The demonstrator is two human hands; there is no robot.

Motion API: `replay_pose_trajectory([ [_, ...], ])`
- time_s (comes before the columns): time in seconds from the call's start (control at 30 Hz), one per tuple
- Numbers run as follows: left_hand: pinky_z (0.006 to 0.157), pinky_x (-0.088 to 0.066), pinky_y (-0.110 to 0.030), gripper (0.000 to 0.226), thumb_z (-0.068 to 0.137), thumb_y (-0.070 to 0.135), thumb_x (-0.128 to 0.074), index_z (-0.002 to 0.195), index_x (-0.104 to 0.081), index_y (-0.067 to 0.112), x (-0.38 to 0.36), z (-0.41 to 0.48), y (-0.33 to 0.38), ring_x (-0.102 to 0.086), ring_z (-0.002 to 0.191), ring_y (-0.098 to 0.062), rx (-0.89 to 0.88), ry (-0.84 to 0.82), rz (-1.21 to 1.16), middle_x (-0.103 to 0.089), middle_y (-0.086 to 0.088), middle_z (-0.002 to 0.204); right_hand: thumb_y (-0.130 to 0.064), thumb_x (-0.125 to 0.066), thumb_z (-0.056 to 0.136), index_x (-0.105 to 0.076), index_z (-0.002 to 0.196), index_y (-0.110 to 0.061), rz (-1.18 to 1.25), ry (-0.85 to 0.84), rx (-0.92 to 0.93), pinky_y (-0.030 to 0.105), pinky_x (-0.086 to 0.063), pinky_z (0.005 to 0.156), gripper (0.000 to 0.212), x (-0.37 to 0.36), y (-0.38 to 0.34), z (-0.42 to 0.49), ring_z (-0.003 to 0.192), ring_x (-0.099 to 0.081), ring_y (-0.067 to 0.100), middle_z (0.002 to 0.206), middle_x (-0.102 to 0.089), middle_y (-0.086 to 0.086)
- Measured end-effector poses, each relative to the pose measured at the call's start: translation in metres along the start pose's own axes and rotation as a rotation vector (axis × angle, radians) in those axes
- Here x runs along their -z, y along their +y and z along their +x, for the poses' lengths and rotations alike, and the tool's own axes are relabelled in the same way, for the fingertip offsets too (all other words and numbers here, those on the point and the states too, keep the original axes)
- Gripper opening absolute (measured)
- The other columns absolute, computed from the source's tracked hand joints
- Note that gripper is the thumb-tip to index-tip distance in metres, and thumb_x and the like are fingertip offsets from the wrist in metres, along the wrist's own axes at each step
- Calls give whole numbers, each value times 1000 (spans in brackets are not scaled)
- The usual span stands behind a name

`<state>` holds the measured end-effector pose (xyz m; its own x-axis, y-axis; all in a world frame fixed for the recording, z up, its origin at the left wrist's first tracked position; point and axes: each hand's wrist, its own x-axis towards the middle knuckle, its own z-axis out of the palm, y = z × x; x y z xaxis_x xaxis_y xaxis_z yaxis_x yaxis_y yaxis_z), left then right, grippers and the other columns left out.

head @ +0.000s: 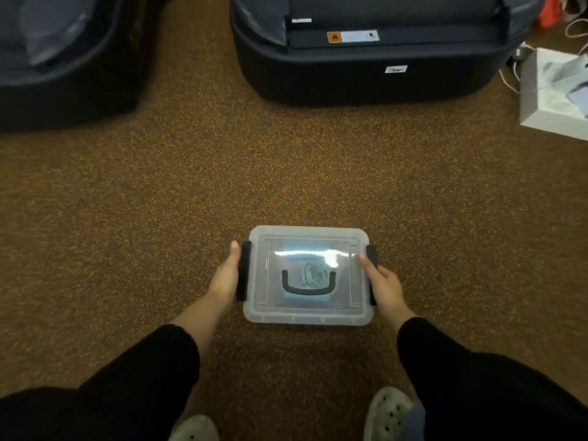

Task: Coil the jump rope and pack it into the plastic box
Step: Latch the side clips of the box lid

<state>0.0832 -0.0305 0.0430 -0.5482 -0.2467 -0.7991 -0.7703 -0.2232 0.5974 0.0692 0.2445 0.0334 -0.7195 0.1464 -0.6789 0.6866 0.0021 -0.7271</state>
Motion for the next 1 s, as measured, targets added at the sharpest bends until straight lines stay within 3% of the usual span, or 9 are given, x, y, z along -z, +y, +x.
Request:
replay_pose_trajectory([
  [0.13, 104, -42, -48, 67, 95, 59, -26, 127, -57, 10, 0, 7, -9, -59, 114, -31, 77, 157, 131, -62, -16, 124, -48, -70, 78, -72, 89, -11, -16, 17, -62, 45, -57, 81, 38, -7, 12, 1, 85, -72, 29, 88, -75, 11],
  [0.27, 101, -45, -49, 59, 94, 55, -35, 121, -62, 9, 1, 17, -19, -62, 107, -30, 130, 163, 87, -65, -14, 117, -51, -67, 79, -72, 93, -13, -24, 9, -106, 49, -56, 85, 40, -10, 16, 4, 87, -72, 30, 91, -75, 11],
  [0.37, 97, -48, -49, 54, 97, 50, -36, 112, -65, 7, -3, 15, -19, -64, 97, -30, 158, 131, 20, -68, -14, 98, -70, -57, 74, -70, 104, -19, -7, 16, -123, 49, -54, 87, 60, -10, 24, 11, 92, -71, 28, 99, -74, 9],
  [0.47, 92, -51, -46, 55, 98, 49, -33, 114, -65, 7, -9, 16, -21, -66, 89, -30, 177, 87, -53, -69, -15, 97, -85, -46, 66, -61, 119, -24, 55, 28, -183, 52, -49, 95, 82, -7, 30, 19, 103, -66, 27, 117, -67, 9],
  [0.57, 88, -51, -43, 55, 98, 52, -29, 117, -61, 10, -12, 20, -20, -64, 91, -29, 167, 104, -60, -67, -16, 101, -67, -31, 90, -62, 117, -17, 64, 35, -244, 48, -50, 93, 64, -11, 17, 9, 99, -66, 29, 108, -69, 13],
  [0.73, 89, -52, -46, 61, 98, 52, -25, 127, -55, 7, -15, 26, -24, -64, 102, -35, 186, 140, -28, -66, -20, 112, -61, -25, 94, -63, 109, -14, 12, 42, -241, 42, -50, 90, 61, -15, 10, 5, 91, -66, 25, 96, -70, 9],
  [0.83, 98, -46, -50, 62, 99, 49, -22, 129, -53, 3, -21, 29, -26, -61, 108, -36, 180, 203, 11, -63, -21, 116, -55, -21, 97, -62, 97, -15, -24, 63, -204, 36, -47, 84, 58, -17, 10, 5, 81, -63, 19, 86, -67, 4],
  [1.0, 115, -24, -42, 62, 103, 36, -12, 139, -38, -8, -34, 37, -29, -37, 136, -37, 209, 393, 250, -40, -25, 145, -50, -13, 99, -54, 128, -4, -254, 219, -78, 39, -37, 102, 68, -28, 14, 4, 122, -51, 34, 130, -56, 21],
])
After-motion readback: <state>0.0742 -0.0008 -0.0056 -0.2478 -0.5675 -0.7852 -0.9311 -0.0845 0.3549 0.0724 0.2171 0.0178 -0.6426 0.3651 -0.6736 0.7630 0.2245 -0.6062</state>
